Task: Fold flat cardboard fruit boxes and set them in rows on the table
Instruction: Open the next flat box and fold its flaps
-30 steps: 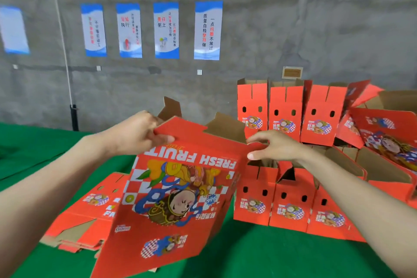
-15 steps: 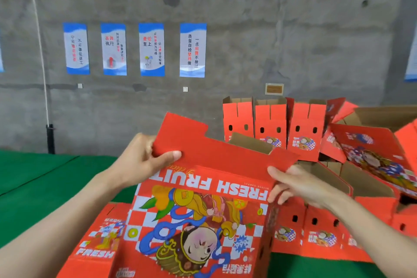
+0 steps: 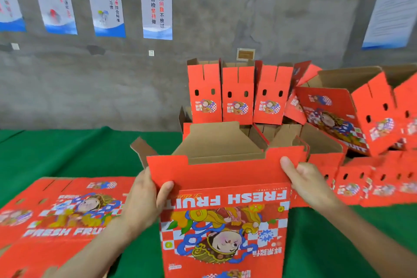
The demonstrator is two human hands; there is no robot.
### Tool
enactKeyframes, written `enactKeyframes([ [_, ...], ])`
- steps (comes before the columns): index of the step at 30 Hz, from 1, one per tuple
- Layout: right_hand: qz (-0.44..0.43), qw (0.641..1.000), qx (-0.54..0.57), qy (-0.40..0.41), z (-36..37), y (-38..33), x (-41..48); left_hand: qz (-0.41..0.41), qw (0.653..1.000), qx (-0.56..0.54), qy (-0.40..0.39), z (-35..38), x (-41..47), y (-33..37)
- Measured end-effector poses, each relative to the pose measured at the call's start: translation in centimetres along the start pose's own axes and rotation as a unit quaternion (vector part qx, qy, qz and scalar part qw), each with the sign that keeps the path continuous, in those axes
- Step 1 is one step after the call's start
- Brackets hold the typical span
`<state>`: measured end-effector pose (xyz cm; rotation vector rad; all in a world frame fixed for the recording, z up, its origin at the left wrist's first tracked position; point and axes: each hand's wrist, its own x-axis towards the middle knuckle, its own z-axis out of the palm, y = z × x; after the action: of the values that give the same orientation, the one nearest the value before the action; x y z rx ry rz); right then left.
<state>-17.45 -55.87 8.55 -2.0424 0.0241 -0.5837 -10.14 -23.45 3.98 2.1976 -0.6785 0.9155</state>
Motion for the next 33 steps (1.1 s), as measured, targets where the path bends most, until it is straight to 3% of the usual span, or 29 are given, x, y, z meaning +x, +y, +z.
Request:
enactKeyframes([
  [3,0.034,0.999,-0.006,-0.015,0.1,2.9,-1.9,0.044,0.997,0.042,-0.045,0.9,-2.3,0.1],
  [6,0.065,0.998,0.003,0.006,0.0,4.2,-2.9,0.112,0.992,0.016,-0.063,0.3,-1.9,1.1],
  [9,0.08,0.996,-0.018,0.037,-0.2,4.8,-2.8,0.018,0.995,-0.065,-0.071,-0.2,-0.3,1.6],
  [11,0.089,0.994,-0.048,0.034,-0.2,5.0,-2.8,-0.034,0.998,-0.033,-0.043,0.3,0.3,1.3],
  [16,0.131,0.99,-0.053,0.023,0.0,4.9,-2.7,-0.065,0.996,0.02,-0.05,1.2,-0.2,2.4],
  [26,0.083,0.987,-0.135,0.015,-0.1,4.1,-2.5,-0.027,0.995,0.064,-0.072,2.5,-0.8,2.8],
  [29,0.105,0.984,-0.142,-0.016,-0.9,3.9,-2.4,-0.017,0.995,0.069,-0.074,2.5,-0.8,2.9],
  [33,0.062,0.975,-0.194,-0.089,-1.8,3.9,-2.1,-0.003,0.989,0.131,-0.063,2.2,-0.7,3.2],
])
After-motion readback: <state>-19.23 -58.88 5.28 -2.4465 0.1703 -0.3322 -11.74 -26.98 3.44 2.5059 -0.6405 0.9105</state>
